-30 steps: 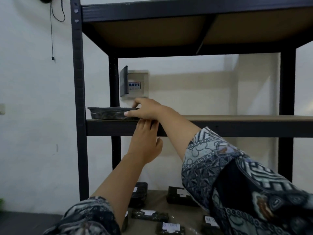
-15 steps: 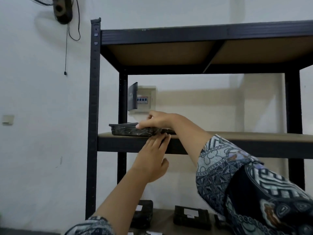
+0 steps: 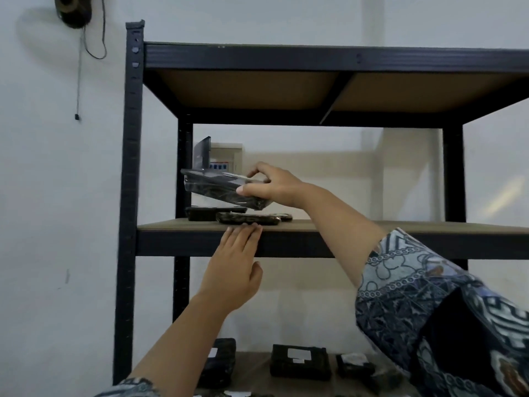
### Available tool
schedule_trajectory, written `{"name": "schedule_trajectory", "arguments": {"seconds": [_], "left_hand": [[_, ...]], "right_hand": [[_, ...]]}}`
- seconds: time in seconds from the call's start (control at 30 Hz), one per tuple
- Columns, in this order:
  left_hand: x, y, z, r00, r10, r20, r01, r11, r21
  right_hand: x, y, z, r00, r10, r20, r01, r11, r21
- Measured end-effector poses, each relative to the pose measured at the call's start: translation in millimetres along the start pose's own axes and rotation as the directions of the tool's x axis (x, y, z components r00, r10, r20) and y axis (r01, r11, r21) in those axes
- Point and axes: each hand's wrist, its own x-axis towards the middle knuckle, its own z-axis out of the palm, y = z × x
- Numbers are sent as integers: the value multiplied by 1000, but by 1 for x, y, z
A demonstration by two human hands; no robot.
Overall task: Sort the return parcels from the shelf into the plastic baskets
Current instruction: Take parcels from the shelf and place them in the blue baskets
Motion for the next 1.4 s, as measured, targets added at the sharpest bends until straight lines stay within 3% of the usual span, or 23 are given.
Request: {"name": "schedule_trajectory", "arguments": {"seconds": [0.17, 0.43, 0.7, 0.9, 1.17, 1.4], "left_hand": [[1, 16, 2, 993, -74, -96, 70, 996, -46], [22, 59, 0, 972, -227, -51, 230, 972, 46], [11, 220, 36, 989, -139, 49, 145, 973, -181], [-22, 362, 82, 984, -52, 171, 104, 945, -310], [-79, 530, 134, 940, 67, 336, 140, 819, -557], [-108, 623, 179, 858, 198, 474, 165, 769, -618]], "right_hand": [[-53, 36, -44, 997, 19, -77, -25, 997, -73], [-186, 112, -113, 981, 106, -163, -139, 970, -201], [-344, 174, -176, 969, 128, -212, -198, 914, -353], [-472, 217, -226, 943, 286, -172, -332, 850, -409], [-626, 278, -259, 846, 502, -176, -528, 747, -405], [-712, 337, -259, 755, 626, -198, -638, 630, -442]]}}
